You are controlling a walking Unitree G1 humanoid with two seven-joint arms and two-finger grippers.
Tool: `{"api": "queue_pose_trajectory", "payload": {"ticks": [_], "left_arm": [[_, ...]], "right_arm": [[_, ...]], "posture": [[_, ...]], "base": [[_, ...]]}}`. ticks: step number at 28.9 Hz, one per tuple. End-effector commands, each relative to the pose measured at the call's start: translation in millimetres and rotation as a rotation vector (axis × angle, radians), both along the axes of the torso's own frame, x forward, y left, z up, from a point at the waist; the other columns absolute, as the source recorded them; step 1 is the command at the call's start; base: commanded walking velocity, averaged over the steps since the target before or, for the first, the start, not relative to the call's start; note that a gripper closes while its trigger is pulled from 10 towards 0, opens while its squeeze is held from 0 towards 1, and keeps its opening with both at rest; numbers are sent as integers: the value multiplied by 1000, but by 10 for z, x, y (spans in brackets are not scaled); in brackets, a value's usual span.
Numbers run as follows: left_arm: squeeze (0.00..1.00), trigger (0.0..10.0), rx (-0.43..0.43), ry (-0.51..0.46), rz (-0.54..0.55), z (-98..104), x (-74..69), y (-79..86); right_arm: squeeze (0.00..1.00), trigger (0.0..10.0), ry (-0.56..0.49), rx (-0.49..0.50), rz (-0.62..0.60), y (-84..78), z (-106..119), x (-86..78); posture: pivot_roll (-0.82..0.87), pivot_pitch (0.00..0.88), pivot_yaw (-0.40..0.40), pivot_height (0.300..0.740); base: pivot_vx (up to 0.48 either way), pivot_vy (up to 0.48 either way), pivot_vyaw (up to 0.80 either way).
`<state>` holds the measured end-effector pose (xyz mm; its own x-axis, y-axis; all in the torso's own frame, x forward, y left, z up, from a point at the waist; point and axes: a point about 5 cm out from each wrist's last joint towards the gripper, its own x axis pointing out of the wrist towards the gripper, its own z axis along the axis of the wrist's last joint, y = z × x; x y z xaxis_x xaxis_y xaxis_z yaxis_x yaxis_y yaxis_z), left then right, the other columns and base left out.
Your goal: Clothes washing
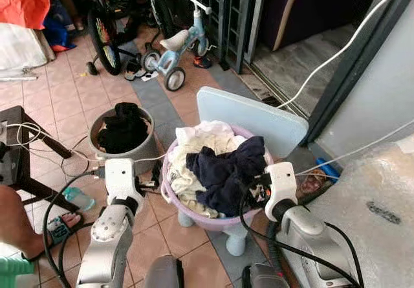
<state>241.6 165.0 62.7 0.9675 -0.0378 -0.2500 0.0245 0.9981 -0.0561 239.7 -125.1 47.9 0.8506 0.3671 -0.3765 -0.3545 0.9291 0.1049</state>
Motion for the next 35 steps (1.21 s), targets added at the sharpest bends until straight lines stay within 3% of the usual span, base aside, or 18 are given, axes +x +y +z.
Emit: {"api": "queue_pose_trajectory", "payload": {"ticks": [1, 9, 17, 25, 26, 27, 28, 35], "left_arm": [[0, 10000, 6, -3, 3, 13, 0, 12], [0, 10000, -1, -7, -4, 21, -2, -15], [0, 10000, -1, -10, -7, 38, 19, -25], [0, 10000, -4, -9, -14, 28, 51, -53], [0, 10000, -6, -10, -16, 29, 64, -64], [0, 10000, -6, -10, -16, 29, 64, -64], [0, 10000, -8, -11, -17, 29, 70, -73], [0, 10000, -12, -14, -19, 22, 90, -86]], "right_arm": [[0, 10000, 14, 6, 35, 74, -5, 10], [0, 10000, 8, 1, 24, 116, 39, 93], [0, 10000, -65, -110, -102, 60, 121, 247], [0, 10000, 36, -242, -161, -84, -95, 231], [0, 3882, 78, -232, -166, -91, -141, 225], [0, 3882, 78, -232, -166, -91, -141, 225], [0, 0, 105, -212, -168, -88, -168, 221], [0, 0, 119, -132, -177, -50, -152, 268]], "posture": [[-57, 145, 62, 740], [-52, 143, 59, 740], [-45, 137, 55, 740], [-52, 125, 50, 740], [-53, 122, 50, 740], [-53, 122, 50, 740], [-54, 118, 48, 740], [-57, 103, 44, 740]], "base": [[0, 0, 0], [0, 0, 0], [0, 0, 0], [0, 0, 0], [0, 0, 0], [0, 0, 0], [0, 0, 0], [0, 0, 0]]}}
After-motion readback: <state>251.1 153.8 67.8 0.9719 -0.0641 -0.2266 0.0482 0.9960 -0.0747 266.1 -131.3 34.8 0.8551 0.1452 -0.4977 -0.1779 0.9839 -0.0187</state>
